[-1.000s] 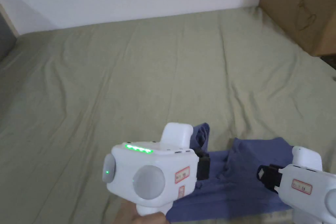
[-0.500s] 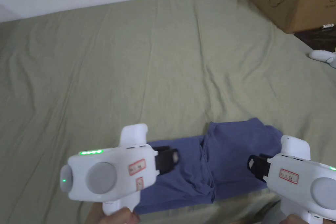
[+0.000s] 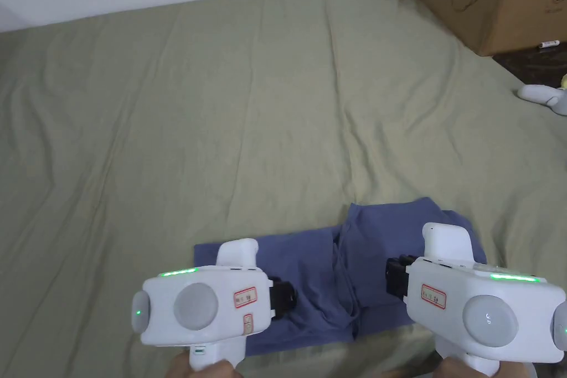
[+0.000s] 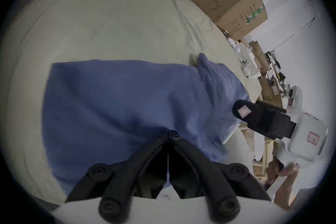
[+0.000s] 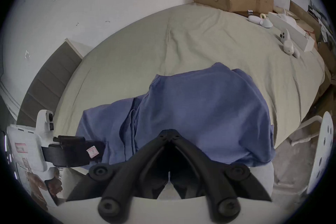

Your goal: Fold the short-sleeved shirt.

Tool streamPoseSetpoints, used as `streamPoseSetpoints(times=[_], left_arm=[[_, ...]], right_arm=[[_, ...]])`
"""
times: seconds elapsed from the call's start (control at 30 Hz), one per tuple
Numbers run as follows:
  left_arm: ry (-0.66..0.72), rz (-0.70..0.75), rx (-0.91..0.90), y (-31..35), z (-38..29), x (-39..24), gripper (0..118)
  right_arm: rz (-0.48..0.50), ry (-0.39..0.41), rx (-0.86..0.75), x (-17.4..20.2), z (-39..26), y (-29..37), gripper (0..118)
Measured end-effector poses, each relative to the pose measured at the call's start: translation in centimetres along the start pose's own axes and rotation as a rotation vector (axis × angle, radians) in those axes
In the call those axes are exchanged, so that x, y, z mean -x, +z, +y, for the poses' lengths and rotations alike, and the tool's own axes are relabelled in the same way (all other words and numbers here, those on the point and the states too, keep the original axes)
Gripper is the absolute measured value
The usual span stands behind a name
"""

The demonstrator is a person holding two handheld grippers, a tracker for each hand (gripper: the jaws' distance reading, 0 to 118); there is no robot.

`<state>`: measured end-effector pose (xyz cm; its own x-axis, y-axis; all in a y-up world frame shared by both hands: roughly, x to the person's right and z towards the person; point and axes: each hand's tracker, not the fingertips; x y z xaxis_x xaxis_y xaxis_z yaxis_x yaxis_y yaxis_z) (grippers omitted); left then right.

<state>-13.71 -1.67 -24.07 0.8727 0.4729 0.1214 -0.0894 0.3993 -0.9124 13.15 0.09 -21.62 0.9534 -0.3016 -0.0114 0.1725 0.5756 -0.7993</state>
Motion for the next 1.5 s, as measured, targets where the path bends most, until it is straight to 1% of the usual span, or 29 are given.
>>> streamPoseSetpoints(times=[0.1,0.2,0.27,0.37,0.47,0.57,0.67,0.73,0.83,0.9,0.97,1.0,1.03,1.07,1.1,1.13,1.17,1.2,1.23,1.37,1.4,1.43,1.47,1.5], left_arm=[[-0.034,-0.055,0.029,-0.9,-0.1,-1.8,0],[-0.078,-0.043,0.085,-3.1,-0.8,-3.6,0],[-0.103,-0.024,0.084,-3.8,-1.1,-4.6,0],[-0.109,-0.042,0.077,-3.2,-1.1,-5.3,0],[-0.079,-0.171,0.112,-3.0,-1.2,-5.3,0],[-0.064,-0.152,0.074,-1.9,-1.2,-4.5,0],[0.047,-0.209,0.021,0.8,-0.8,-1.3,0],[0.123,-0.221,-0.038,3.3,-0.8,1.6,0],[0.226,-0.205,-0.111,7.1,-1.2,6.4,0],[0.306,-0.212,-0.148,9.1,-1.7,9.8,0],[0.364,-0.147,-0.178,10.4,-2.3,12.3,1],[0.39,-0.115,-0.2,10.8,-2.6,13.1,4],[0.405,-0.099,-0.214,11.1,-2.8,13.8,13],[0.412,-0.104,-0.217,11.2,-2.9,14.4,25],[0.439,-0.111,-0.222,11.2,-2.9,15.0,44],[0.454,-0.124,-0.22,10.9,-3.0,15.1,70],[0.468,-0.144,-0.208,10.4,-2.8,15.3,86],[0.486,-0.169,-0.198,9.9,-2.7,15.4,96],[0.494,-0.207,-0.185,9.1,-2.6,15.2,103],[0.471,-0.262,-0.101,5.8,-1.5,14.1,102],[0.476,-0.282,-0.088,4.7,-1.6,14.0,100],[0.479,-0.316,-0.069,3.8,-1.4,14.1,81],[0.49,-0.347,-0.057,3.3,-1.3,14.3,39],[0.506,-0.406,-0.061,2.8,-1.3,14.7,12]], right_arm=[[-0.005,0.008,-0.008,0.0,0.1,0.3,0],[-0.011,0.002,-0.01,-0.4,0.1,0.4,0],[-0.016,-0.009,-0.008,-0.8,0.1,0.6,0],[-0.026,-0.016,-0.008,-1.1,0.2,1.0,0],[-0.039,-0.015,-0.014,-1.3,0.5,1.1,0],[-0.039,-0.022,-0.024,-1.2,0.8,1.5,0],[-0.044,-0.007,-0.027,-0.8,1.1,1.7,0],[-0.048,0.001,-0.025,-0.5,1.2,1.5,0],[-0.035,0.006,-0.022,0.3,1.2,1.2,0],[-0.025,0.022,-0.016,1.2,1.3,0.9,0],[-0.01,0.039,-0.014,2.0,1.4,0.7,0],[0.001,0.044,-0.013,2.4,1.4,0.5,0],[0.011,0.047,-0.01,2.7,1.5,0.4,0],[0.022,0.051,-0.006,3.2,1.6,0.2,0],[0.032,0.058,-0.002,3.6,1.6,0.1,0],[0.038,0.068,0.001,3.9,1.6,0.0,0],[0.04,0.085,0.004,4.3,1.6,0.0,0],[0.044,0.102,0.005,4.6,1.6,0.1,0],[0.048,0.114,0.007,4.8,1.5,0.1,0],[0.034,0.141,0.014,5.1,1.4,0.2,0],[0.034,0.136,0.018,5.0,1.4,0.2,0],[0.04,0.128,0.023,4.8,1.4,0.3,0],[0.045,0.119,0.026,4.6,1.4,0.4,0],[0.042,0.117,0.026,4.5,1.4,0.4,0]])
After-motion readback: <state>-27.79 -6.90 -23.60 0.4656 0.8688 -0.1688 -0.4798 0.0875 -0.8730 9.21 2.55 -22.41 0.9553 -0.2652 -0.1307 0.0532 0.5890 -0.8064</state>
